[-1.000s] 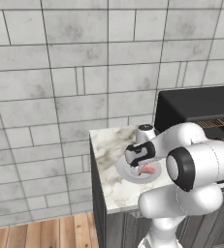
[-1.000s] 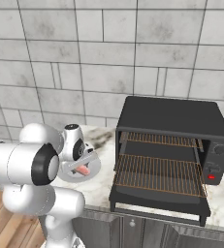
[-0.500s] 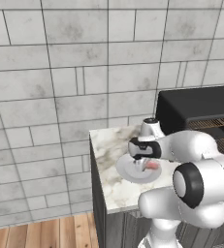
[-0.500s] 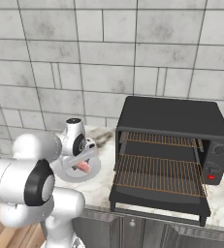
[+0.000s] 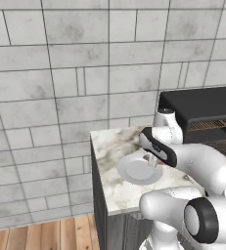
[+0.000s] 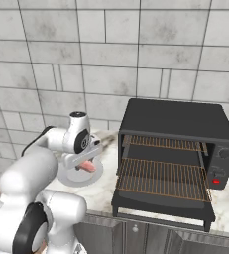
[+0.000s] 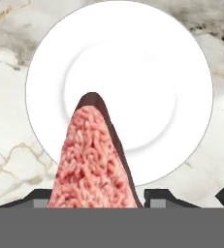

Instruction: Open the toaster oven door. Place the baguette on the top rack in the toaster oven and place the steak on the bottom rack.

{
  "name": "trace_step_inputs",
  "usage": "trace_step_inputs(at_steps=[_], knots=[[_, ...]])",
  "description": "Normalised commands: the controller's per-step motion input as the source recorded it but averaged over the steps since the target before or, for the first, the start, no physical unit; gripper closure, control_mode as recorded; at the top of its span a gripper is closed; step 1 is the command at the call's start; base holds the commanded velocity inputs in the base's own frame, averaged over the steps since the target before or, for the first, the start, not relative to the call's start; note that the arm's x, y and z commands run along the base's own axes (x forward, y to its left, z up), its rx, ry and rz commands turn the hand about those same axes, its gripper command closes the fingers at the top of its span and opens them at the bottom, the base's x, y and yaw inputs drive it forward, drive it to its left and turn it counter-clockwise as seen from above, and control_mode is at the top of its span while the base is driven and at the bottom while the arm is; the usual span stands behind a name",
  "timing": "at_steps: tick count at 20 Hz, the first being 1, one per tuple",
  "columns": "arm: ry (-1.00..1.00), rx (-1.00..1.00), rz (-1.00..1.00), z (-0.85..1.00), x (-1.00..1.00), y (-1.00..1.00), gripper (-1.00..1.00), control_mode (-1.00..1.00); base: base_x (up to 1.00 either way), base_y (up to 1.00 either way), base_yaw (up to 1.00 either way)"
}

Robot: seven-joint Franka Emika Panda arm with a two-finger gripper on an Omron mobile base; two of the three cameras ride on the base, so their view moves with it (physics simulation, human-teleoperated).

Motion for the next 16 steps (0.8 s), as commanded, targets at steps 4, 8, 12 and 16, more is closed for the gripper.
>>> trace_step_inputs(at_steps=[4,8,12,16], knots=[[-0.02,0.00,0.00,0.32,-0.39,-0.41,1.00,-1.00,0.00,0.00,0.00],[-0.04,0.03,0.00,0.35,-0.43,-0.44,1.00,-1.00,0.00,0.00,0.00],[-0.06,0.00,0.00,0.27,-0.37,-0.44,1.00,-1.00,0.00,0.00,0.00],[-0.08,0.00,0.04,0.21,-0.28,-0.57,1.00,-1.00,0.00,0.00,0.00]])
